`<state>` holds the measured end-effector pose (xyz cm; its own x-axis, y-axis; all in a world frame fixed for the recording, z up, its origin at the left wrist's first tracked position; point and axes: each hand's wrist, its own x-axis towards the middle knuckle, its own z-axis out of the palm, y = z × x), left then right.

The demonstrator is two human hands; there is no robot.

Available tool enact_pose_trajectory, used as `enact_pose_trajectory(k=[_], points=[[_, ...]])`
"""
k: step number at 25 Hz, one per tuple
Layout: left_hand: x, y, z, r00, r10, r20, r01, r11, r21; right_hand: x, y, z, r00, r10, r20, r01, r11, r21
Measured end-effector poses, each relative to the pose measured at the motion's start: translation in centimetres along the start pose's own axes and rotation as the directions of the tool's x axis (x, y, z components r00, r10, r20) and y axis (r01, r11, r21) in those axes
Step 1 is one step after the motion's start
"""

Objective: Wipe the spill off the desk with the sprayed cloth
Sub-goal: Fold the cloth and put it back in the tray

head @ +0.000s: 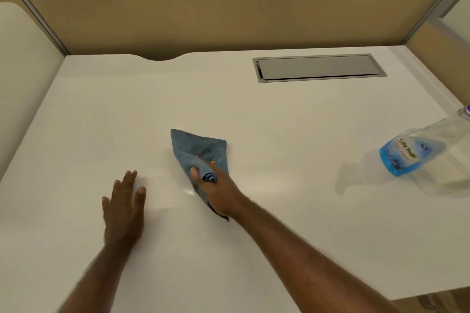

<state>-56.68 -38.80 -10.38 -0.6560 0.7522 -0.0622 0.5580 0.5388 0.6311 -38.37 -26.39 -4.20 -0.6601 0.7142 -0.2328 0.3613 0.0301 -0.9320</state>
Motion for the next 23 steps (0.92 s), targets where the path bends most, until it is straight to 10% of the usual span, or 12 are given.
enact_pose_trajectory(k=[5,11,19,23], points=[[-0.9,8.6,-0.2,0.957,0.133,0.258,0.084,0.725,-0.684,-6.4,-3.3,-9.7,0.988,0.077,0.135,-0.117,0.940,0.319],[-4.0,17.3,3.1,0.666,0.349,0.660,0.336,0.649,-0.683,-12.7,-0.2,-19.0,0.945,0.326,0.001,-0.260,0.753,0.604],[-13.6,29.6,10.7,0.933,0.284,0.220,-0.115,0.816,-0.567,-15.6,3.0,-23.6,0.741,0.267,-0.616,-0.115,0.954,0.276],[-18.6,36.0,14.2,0.925,0.337,0.178,-0.187,0.808,-0.559,-18.2,3.0,-25.1,0.879,0.113,-0.463,0.004,0.970,0.244]])
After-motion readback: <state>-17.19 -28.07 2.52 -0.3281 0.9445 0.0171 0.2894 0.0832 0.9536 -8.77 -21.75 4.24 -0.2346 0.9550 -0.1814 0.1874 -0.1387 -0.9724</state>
